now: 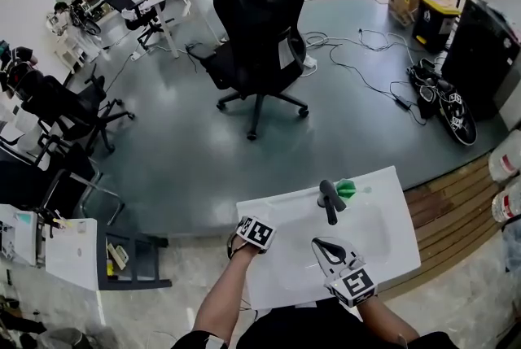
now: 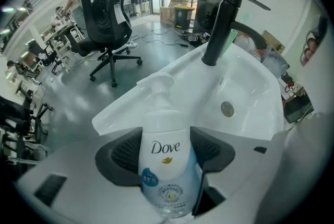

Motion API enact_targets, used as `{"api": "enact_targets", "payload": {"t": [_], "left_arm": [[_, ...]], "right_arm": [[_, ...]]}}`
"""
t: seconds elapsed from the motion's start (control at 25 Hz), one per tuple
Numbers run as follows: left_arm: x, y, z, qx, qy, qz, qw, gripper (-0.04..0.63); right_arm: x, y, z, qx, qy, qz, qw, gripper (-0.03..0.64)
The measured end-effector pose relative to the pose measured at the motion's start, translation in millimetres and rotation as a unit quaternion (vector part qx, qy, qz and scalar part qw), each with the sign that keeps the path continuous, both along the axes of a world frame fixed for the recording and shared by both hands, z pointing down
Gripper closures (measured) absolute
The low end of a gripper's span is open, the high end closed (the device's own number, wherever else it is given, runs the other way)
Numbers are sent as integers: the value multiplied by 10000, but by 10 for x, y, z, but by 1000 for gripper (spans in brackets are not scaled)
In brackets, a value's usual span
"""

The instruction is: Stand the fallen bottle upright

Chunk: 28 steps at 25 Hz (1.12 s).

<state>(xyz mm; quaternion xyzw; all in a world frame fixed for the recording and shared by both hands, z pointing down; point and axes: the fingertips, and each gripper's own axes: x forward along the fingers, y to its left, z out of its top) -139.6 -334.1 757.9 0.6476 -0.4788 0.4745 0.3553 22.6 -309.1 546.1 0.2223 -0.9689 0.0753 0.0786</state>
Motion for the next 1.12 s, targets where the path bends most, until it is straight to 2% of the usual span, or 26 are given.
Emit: {"api": "enact_targets", "payload": {"t": [0.4, 0.56, 0.64, 0.72, 0.84, 1.0, 1.12], "left_arm": [[-109, 163, -355, 753, 268, -313, 9963, 308], [-176, 164, -594, 1238, 406, -469, 9904, 310], [-217, 162, -758, 1597, 525, -585, 9840, 309], [-281, 151, -937, 2067, 581, -716, 9741, 308], [-344, 142, -1222, 2840, 590, -889, 9529, 308], [-399, 219, -1508, 3790, 641, -1178, 9156, 308], [-407, 331, -1611, 4316, 744, -1301, 8895, 308]], "right_arm": [[-187, 153, -24, 2, -31, -248, 9997, 601], [-291, 210, -53, 31, -47, -371, 9993, 601], [-343, 235, -64, 52, -46, -414, 9991, 601], [-390, 249, -74, 79, -35, -448, 9990, 601], [-434, 263, -71, 26, 48, -497, 9988, 601], [-505, 332, -55, -74, 66, -590, 9982, 601], [-564, 390, -60, -175, 114, -624, 9978, 601]]}}
